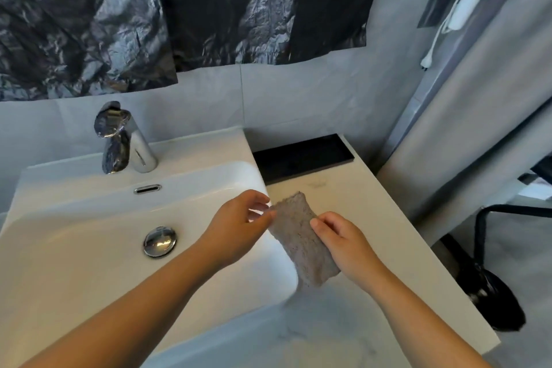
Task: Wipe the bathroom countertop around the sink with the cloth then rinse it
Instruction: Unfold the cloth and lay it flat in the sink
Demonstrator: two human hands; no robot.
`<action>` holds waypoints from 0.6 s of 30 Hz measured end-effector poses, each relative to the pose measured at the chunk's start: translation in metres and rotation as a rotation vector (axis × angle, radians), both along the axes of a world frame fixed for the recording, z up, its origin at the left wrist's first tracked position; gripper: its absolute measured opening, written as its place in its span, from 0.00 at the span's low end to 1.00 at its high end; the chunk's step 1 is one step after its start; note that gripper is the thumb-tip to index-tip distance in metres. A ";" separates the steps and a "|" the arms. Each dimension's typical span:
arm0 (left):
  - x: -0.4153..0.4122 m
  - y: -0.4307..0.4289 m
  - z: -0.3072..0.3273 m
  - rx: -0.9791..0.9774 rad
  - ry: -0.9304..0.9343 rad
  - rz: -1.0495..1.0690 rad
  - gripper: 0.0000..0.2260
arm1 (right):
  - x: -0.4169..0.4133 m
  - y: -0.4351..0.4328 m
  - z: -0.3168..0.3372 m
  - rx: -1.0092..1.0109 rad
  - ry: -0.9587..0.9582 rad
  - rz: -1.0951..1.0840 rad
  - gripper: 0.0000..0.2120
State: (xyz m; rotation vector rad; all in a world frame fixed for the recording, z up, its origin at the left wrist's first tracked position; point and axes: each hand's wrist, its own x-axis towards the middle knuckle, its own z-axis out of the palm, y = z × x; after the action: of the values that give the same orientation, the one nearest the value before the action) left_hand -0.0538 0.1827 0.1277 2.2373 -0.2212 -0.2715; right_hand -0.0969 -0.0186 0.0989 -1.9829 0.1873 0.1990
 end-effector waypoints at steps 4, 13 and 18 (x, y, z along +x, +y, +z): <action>0.019 -0.017 -0.012 0.058 -0.013 0.104 0.11 | 0.043 -0.057 -0.015 -0.096 -0.002 -0.060 0.15; 0.035 -0.082 -0.037 0.155 0.054 0.133 0.10 | 0.163 -0.160 -0.036 -0.243 0.008 -0.035 0.18; 0.052 -0.102 -0.049 0.177 0.093 0.191 0.10 | 0.226 -0.177 -0.058 -0.303 0.032 0.016 0.18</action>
State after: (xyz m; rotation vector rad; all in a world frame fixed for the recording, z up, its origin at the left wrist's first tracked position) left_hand -0.0017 0.0806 0.0788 2.3938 0.0698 -0.3001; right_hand 0.1287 -0.1958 0.0411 -2.2841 0.2329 0.2232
